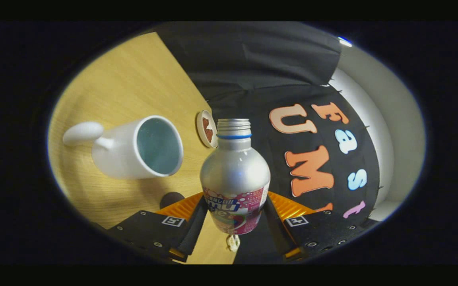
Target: Take the bottle from table, then pour the juice into the cup, finally place the bottle on the coaster
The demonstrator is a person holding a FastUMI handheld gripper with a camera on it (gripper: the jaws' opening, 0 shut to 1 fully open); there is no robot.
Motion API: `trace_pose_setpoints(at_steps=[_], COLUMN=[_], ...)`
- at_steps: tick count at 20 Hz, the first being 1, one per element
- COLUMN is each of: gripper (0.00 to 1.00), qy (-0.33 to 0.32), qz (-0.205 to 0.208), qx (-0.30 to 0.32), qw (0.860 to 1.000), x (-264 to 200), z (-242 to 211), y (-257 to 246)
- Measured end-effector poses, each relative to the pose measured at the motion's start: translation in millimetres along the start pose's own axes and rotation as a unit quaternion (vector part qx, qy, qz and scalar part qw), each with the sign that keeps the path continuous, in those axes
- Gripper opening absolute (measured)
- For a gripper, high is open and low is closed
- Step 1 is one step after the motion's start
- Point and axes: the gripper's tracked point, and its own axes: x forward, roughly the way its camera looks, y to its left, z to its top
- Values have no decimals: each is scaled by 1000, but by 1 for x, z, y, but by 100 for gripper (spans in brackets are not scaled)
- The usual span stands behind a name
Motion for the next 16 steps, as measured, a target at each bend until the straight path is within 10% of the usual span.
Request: trace_pose_setpoints(at_steps=[11,16], gripper=[77,77], qy=[9,14], qz=[-11,31], qx=[272,385], qw=[962,922], x=[29,43], z=[-16,-23], y=[-45,-33])
